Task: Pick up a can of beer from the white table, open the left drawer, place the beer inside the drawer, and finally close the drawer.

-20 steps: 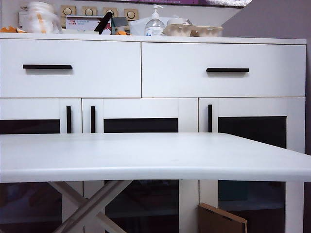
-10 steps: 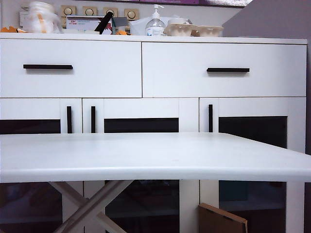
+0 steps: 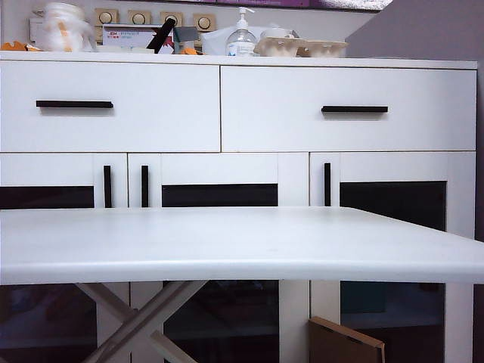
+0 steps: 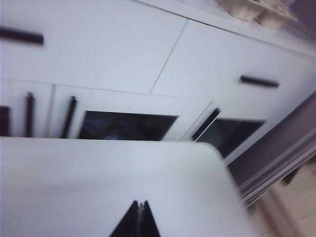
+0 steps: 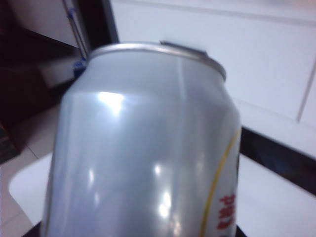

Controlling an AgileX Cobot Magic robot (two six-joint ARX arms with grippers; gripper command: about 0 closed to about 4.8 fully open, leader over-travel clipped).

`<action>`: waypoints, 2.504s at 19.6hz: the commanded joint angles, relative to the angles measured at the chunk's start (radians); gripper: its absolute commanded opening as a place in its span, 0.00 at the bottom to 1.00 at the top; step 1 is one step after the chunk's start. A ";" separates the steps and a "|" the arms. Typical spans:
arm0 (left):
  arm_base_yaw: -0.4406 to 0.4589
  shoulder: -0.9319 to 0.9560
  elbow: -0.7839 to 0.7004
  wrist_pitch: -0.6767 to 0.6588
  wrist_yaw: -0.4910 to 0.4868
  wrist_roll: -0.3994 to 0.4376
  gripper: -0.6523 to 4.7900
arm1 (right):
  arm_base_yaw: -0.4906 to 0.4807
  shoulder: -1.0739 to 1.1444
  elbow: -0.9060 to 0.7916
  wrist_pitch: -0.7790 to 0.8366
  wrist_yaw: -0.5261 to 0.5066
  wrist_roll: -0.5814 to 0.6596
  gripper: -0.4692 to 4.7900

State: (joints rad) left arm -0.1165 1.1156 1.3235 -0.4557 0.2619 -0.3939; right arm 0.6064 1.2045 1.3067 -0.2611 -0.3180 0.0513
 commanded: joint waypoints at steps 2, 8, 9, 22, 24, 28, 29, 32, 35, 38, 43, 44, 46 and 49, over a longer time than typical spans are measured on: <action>0.001 0.074 0.003 0.208 -0.047 -0.257 0.11 | -0.001 -0.020 0.014 0.079 -0.003 -0.003 0.46; 0.003 0.203 0.003 0.382 -0.061 -0.410 0.11 | -0.001 -0.047 0.014 0.103 -0.021 -0.008 0.46; 0.009 0.223 0.002 0.408 -0.060 -0.441 0.11 | -0.001 -0.047 0.014 0.102 -0.022 -0.008 0.46; 0.169 0.655 -0.005 1.160 -0.066 -1.073 0.11 | -0.003 -0.048 0.014 0.106 -0.021 -0.006 0.46; 0.169 0.723 -0.005 1.246 -0.096 -1.108 0.15 | -0.003 -0.048 0.014 0.107 -0.022 -0.006 0.46; 0.169 0.795 -0.003 1.266 -0.146 -1.106 0.93 | -0.003 -0.048 0.015 0.109 -0.021 -0.006 0.46; 0.169 0.805 -0.001 1.266 -0.158 -1.106 0.93 | -0.003 -0.048 0.015 0.109 -0.021 -0.006 0.46; 0.169 0.826 0.015 1.266 -0.176 -1.106 0.91 | -0.003 -0.046 0.015 0.109 -0.021 -0.006 0.46; 0.176 0.864 0.068 1.265 -0.176 -1.105 0.91 | -0.003 -0.045 0.015 0.110 -0.021 -0.007 0.46; 0.180 0.928 0.172 1.222 -0.175 -1.103 0.91 | -0.003 -0.045 0.015 0.113 -0.021 -0.007 0.46; 0.181 1.013 0.291 1.181 -0.171 -1.099 0.79 | -0.003 -0.045 0.015 0.113 -0.021 -0.006 0.46; 0.181 1.027 0.308 1.167 -0.172 -1.099 0.79 | -0.003 -0.045 0.015 0.113 -0.019 -0.006 0.46; 0.181 1.046 0.333 1.151 -0.173 -1.099 0.79 | -0.003 -0.045 0.015 0.113 -0.017 -0.007 0.46; 0.185 1.075 0.380 1.143 -0.173 -1.099 0.79 | -0.003 -0.045 0.015 0.113 -0.017 -0.007 0.46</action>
State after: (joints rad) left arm 0.0650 2.1880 1.6878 0.6765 0.0868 -1.4971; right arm 0.6029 1.1667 1.3113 -0.2153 -0.3340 0.0444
